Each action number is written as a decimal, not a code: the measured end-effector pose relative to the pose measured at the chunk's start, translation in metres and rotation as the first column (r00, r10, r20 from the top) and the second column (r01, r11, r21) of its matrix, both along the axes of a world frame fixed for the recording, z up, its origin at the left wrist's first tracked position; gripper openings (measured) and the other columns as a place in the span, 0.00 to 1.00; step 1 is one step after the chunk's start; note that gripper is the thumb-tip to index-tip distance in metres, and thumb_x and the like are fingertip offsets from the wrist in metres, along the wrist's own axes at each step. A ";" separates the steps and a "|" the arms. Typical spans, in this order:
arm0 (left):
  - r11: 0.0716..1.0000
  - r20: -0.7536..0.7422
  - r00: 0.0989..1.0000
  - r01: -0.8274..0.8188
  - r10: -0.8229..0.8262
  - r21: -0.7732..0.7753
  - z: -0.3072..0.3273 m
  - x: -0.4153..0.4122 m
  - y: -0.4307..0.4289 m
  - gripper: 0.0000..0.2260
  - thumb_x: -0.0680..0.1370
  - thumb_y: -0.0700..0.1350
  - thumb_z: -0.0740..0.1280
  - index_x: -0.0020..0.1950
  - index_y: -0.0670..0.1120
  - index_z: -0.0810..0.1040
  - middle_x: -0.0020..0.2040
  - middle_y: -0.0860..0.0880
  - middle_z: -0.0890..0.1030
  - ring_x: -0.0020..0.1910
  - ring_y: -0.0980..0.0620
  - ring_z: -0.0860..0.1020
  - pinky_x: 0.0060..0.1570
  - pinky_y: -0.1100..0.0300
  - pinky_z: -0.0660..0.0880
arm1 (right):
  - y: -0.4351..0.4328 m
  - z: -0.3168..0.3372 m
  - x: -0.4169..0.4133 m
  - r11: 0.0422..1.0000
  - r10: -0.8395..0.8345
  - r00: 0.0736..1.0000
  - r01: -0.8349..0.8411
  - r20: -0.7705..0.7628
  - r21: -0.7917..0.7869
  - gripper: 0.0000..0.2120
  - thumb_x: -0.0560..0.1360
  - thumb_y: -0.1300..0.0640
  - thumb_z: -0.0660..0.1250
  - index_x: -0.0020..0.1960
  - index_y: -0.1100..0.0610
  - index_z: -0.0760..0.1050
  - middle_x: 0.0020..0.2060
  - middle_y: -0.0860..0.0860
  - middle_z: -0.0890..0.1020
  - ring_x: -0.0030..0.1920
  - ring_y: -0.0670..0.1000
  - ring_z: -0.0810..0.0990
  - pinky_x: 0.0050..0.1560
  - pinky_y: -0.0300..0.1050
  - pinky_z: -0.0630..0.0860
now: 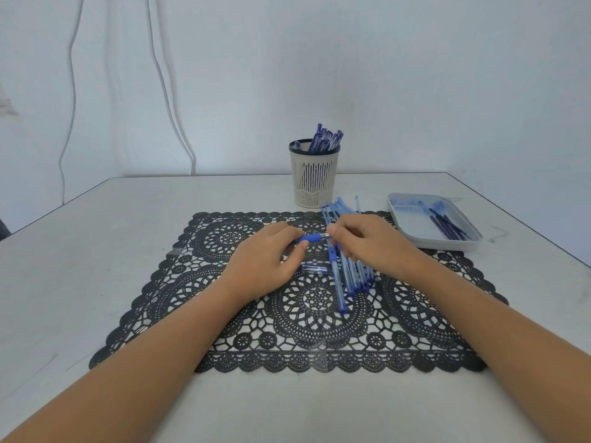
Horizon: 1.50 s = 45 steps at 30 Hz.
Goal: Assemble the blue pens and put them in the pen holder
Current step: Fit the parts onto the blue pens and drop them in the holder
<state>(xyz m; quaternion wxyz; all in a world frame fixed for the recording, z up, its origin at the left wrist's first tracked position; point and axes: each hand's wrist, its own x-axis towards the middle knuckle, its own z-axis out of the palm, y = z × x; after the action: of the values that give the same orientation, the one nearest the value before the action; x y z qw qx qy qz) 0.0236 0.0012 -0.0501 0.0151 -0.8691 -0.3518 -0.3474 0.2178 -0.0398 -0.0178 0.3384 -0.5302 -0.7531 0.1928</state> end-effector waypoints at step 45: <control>0.990 0.039 0.990 -0.135 0.137 -0.048 0.002 -0.001 -0.001 0.10 0.79 0.48 0.61 0.54 0.45 0.77 0.41 0.54 0.74 0.42 0.57 0.70 0.40 0.63 0.66 | 0.004 0.000 0.010 0.989 -0.146 0.989 0.146 -0.003 0.022 0.05 0.76 0.53 0.65 0.51 0.50 0.74 0.43 0.47 0.78 0.41 0.44 0.75 0.38 0.29 0.68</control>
<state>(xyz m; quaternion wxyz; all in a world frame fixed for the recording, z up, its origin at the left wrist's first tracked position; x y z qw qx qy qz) 0.0229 0.0005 -0.0480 0.0116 -0.8356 -0.4182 -0.3559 0.2274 -0.0360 -0.0179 0.3580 -0.5802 -0.7140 0.1595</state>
